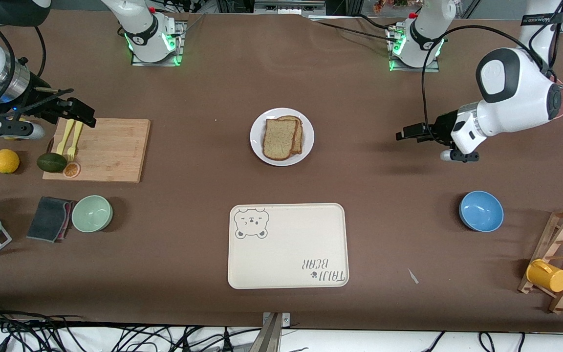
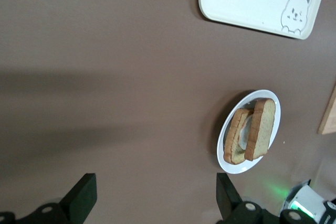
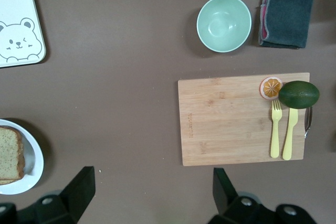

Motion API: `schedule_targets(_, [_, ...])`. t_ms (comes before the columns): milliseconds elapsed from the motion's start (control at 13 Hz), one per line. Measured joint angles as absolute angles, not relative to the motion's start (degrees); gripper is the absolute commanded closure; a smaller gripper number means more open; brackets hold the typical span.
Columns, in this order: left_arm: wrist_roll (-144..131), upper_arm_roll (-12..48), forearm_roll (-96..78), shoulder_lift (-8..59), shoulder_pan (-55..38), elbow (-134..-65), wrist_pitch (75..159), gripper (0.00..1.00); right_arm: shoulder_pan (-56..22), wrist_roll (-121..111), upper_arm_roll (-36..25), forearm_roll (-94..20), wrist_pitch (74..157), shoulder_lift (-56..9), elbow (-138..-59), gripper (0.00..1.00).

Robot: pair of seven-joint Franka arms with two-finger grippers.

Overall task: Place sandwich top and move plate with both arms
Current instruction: 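Reach the left gripper toward the white plate rim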

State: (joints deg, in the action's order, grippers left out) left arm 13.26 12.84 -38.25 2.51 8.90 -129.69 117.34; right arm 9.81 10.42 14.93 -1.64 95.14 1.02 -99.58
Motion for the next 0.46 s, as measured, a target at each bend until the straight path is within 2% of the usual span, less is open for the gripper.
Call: schedule_targets(462, [26.0, 13.0, -49.5, 10.9, 2.2, -130.3, 123.8, 0.00, 9.8, 10.5, 14.9, -1.6, 95.1, 0.9, -99.6, 0.01])
